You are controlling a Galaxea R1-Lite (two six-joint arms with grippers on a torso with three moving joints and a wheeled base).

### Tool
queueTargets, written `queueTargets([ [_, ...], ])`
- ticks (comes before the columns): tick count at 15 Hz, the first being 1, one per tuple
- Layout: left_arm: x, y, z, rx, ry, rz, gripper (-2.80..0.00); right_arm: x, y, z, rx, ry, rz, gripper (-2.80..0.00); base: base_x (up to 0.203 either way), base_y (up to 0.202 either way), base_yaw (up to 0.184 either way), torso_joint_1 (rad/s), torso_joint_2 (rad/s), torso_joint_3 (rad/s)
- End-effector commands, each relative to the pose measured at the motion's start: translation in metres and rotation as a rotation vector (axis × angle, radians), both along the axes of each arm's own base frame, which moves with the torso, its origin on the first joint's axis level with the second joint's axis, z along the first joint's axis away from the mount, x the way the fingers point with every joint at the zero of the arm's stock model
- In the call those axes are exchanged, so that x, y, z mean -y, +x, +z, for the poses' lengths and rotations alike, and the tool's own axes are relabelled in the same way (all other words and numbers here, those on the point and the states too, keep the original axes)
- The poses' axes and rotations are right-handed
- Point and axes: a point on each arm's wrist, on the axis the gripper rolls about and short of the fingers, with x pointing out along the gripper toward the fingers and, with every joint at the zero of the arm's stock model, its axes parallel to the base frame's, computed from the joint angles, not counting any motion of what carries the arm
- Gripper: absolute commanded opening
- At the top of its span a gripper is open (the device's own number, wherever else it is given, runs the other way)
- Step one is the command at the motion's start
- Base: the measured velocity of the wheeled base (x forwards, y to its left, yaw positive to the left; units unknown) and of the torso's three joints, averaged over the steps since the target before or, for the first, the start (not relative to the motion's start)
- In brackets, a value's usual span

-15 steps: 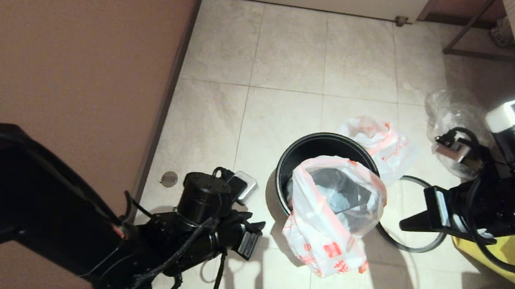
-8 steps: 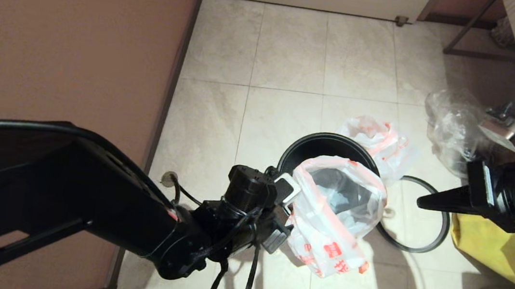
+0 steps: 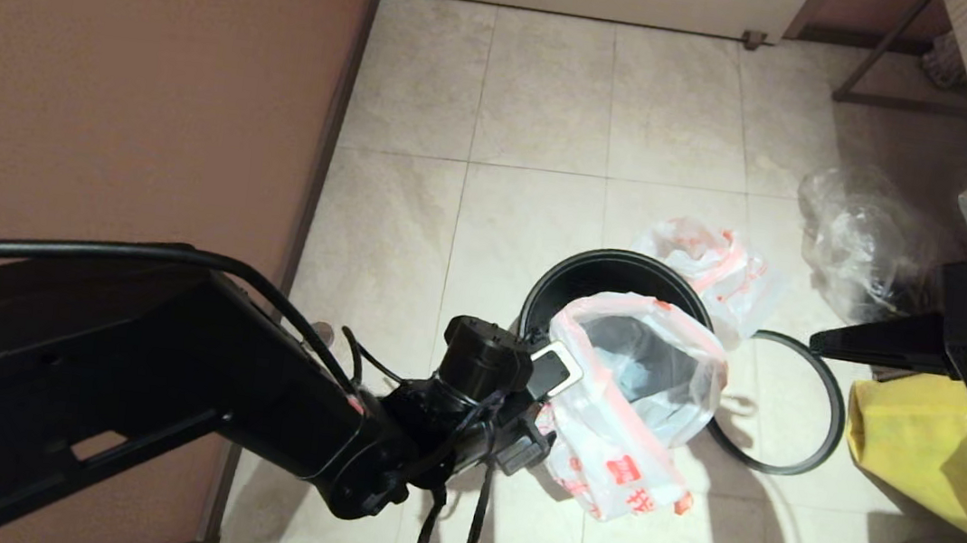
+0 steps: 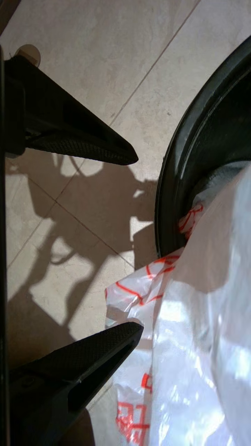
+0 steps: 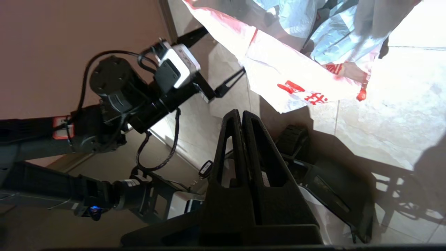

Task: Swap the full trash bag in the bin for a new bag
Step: Put the new garbage bag on the trash can

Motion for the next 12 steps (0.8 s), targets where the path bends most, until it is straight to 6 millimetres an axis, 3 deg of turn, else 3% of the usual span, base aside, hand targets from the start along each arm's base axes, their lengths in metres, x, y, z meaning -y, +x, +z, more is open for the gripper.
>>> queueTargets([
  [1, 0.000, -0.009, 0.003, 0.010, 0.003, -0.020, 0.00, 0.003, -0.009, 0.005, 0.017, 0.008, -0.005, -2.80, 0.000, 0.000, 0.000, 0.000, 0.00, 0.000],
  [3, 0.010, -0.024, 0.005, 0.043, -0.004, -0.059, 0.00, 0.007, -0.016, 0.008, 0.009, 0.007, -0.019, -2.80, 0.000, 0.000, 0.000, 0.000, 0.00, 0.000],
  [5, 0.015, -0.022, -0.013, 0.030, 0.022, -0.054, 0.00, 0.010, -0.022, 0.010, 0.011, 0.004, -0.030, -2.80, 0.000, 0.000, 0.000, 0.000, 0.00, 0.000],
  [8, 0.016, -0.019, -0.033, -0.019, -0.099, 0.003, 0.00, 0.011, -0.029, 0.018, 0.041, 0.014, -0.032, -2.80, 0.000, 0.000, 0.000, 0.000, 0.00, 0.000],
  [12, 0.001, -0.035, -0.025, -0.125, -0.223, 0.026, 0.00, 0.010, -0.028, 0.020, 0.048, 0.011, -0.036, -2.80, 0.000, 0.000, 0.000, 0.000, 0.00, 0.000],
])
